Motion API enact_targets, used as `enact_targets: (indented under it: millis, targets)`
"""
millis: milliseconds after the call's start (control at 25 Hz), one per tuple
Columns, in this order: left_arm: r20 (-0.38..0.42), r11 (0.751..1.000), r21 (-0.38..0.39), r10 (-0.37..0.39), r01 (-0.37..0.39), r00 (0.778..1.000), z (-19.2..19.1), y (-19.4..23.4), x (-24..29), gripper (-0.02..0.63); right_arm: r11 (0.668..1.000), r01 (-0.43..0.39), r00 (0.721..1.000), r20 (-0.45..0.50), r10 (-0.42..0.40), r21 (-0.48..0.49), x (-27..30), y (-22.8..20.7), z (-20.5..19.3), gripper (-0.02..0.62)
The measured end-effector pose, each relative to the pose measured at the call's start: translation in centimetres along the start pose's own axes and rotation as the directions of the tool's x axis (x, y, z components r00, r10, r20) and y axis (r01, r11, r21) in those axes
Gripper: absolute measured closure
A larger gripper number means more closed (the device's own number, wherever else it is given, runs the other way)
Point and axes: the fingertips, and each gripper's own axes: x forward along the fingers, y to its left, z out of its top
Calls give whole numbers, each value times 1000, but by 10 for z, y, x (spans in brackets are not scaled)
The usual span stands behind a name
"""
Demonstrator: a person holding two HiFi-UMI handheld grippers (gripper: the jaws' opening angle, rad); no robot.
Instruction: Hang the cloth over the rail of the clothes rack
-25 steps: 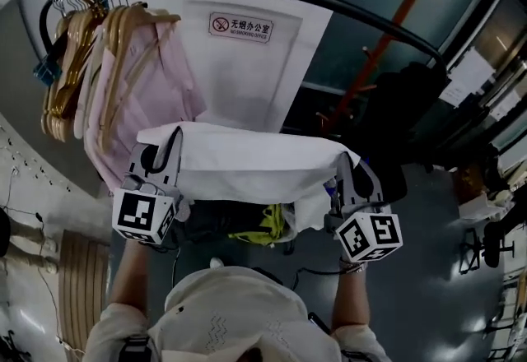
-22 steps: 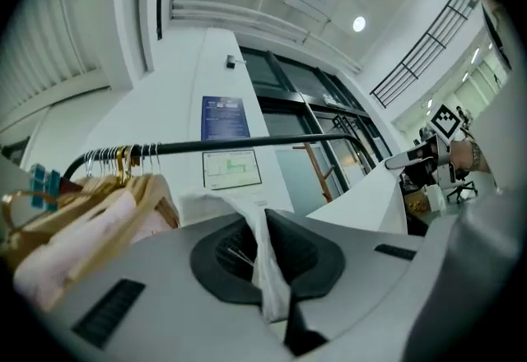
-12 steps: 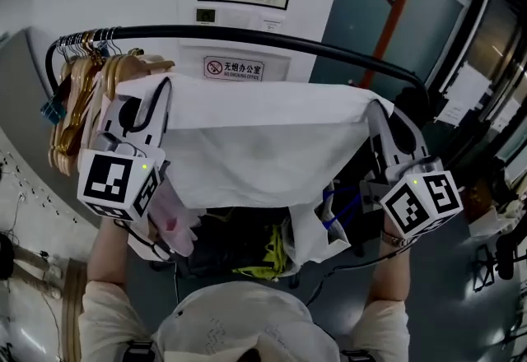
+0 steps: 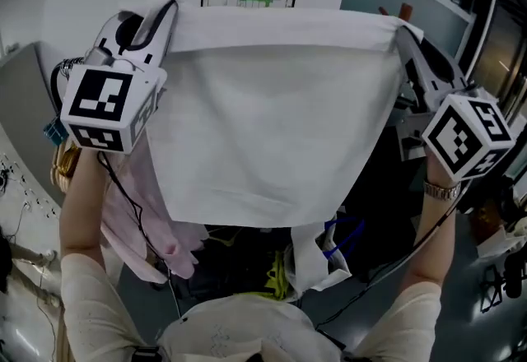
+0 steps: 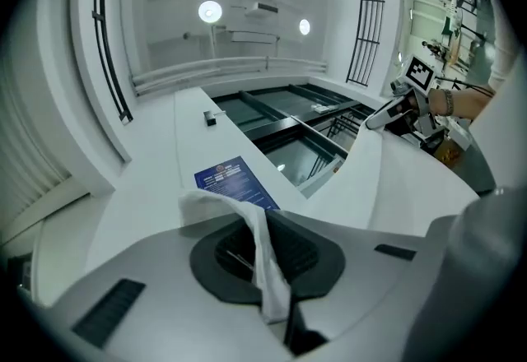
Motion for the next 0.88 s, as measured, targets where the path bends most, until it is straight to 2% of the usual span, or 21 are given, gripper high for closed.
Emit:
enact_targets:
  millis: [200, 400, 640, 760, 880]
  targets:
    - [-32, 999, 53, 0, 2, 999, -2, 18, 46, 588, 1000, -16, 1000, 5, 16, -11, 41, -23, 10, 574]
    - [-87, 990, 139, 14, -2, 996, -19, 23, 83, 588, 999, -48, 998, -35, 47, -18, 81, -43, -5, 574]
    - [-187, 991, 116, -42, 64, 982, -63, 15, 122, 588, 995, -102, 986, -133, 99, -14, 118, -55, -44, 574]
    - [-241, 977, 201, -25, 75, 970, -72, 12, 122, 588, 989, -140, 976, -175, 130, -41, 122, -51, -54, 574]
    - [-250, 949, 308, 12, 68, 968, -71, 9, 123, 588, 983, -175, 962, -221, 161, -50, 124, -50, -70, 574]
